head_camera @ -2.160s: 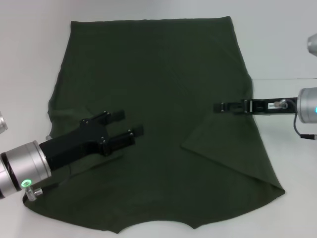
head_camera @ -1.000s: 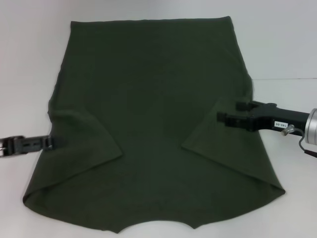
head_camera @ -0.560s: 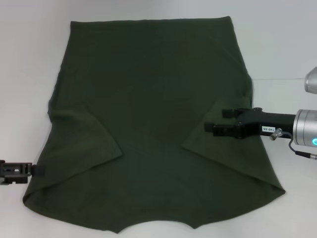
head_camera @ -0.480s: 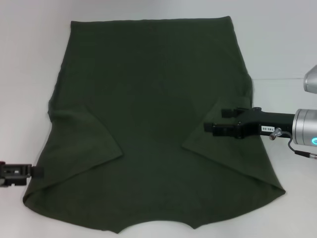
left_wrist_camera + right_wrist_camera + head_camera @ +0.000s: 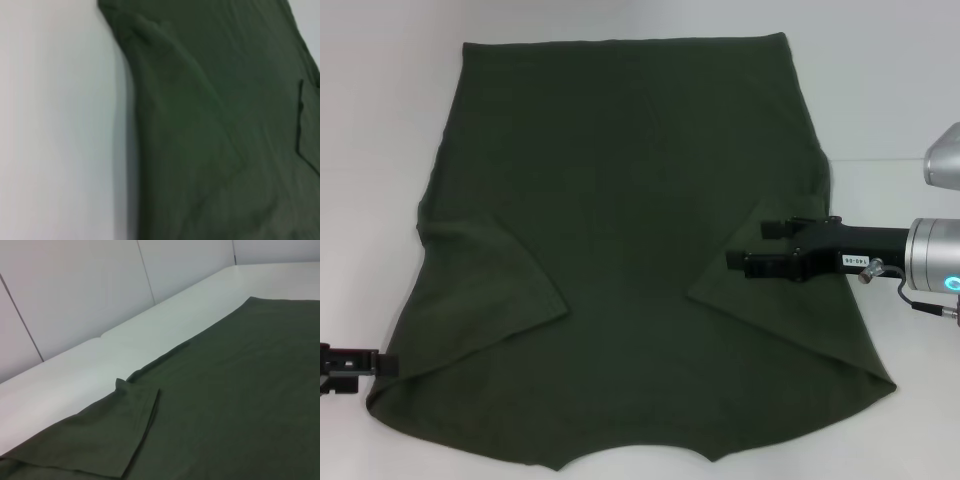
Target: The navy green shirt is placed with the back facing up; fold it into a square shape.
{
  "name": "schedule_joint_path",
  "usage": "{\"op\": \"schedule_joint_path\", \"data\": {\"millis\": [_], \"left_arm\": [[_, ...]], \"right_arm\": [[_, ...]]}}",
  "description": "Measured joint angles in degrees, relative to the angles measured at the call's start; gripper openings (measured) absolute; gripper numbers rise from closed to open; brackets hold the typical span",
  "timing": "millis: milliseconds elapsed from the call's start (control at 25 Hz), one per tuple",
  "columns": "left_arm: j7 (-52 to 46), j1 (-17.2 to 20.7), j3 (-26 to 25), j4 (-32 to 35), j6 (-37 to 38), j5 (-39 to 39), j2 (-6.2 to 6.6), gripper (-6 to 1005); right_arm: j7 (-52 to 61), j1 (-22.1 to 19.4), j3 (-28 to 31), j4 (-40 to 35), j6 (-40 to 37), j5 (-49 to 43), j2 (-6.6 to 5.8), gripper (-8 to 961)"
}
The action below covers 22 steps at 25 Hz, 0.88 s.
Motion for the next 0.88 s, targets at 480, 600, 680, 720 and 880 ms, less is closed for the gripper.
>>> {"op": "schedule_joint_path", "data": {"millis": [480, 600, 680, 720, 880], "left_arm": [[-0.05, -0.93, 0.86, -4.03, -7.4, 3.01, 0.34, 825], [0.0, -1.19, 1.23, -4.9, -8.38, 3.02, 0.36, 825], [0.0, -1.3, 1.6, -5.2, -8.69, 3.02, 0.37, 825], [-0.01, -1.38, 2.03, -5.43, -8.95, 3.02, 0.37, 825], [-0.04, -1.53, 2.47, -6.04, -9.74, 3.02, 0.37, 825]], "right_arm": [[-0.35, -0.28, -0.75, 0.0, -0.04, 0.0, 0.0, 914], [-0.57, -0.38, -0.77, 0.0, -0.32, 0.0, 0.0, 914], [-0.6, -0.39, -0.77, -0.01, -0.48, 0.0, 0.0, 914], [-0.61, -0.4, -0.77, -0.03, -0.56, 0.0, 0.0, 914], [-0.67, -0.41, -0.76, -0.09, -0.65, 0.0, 0.0, 914]]}}
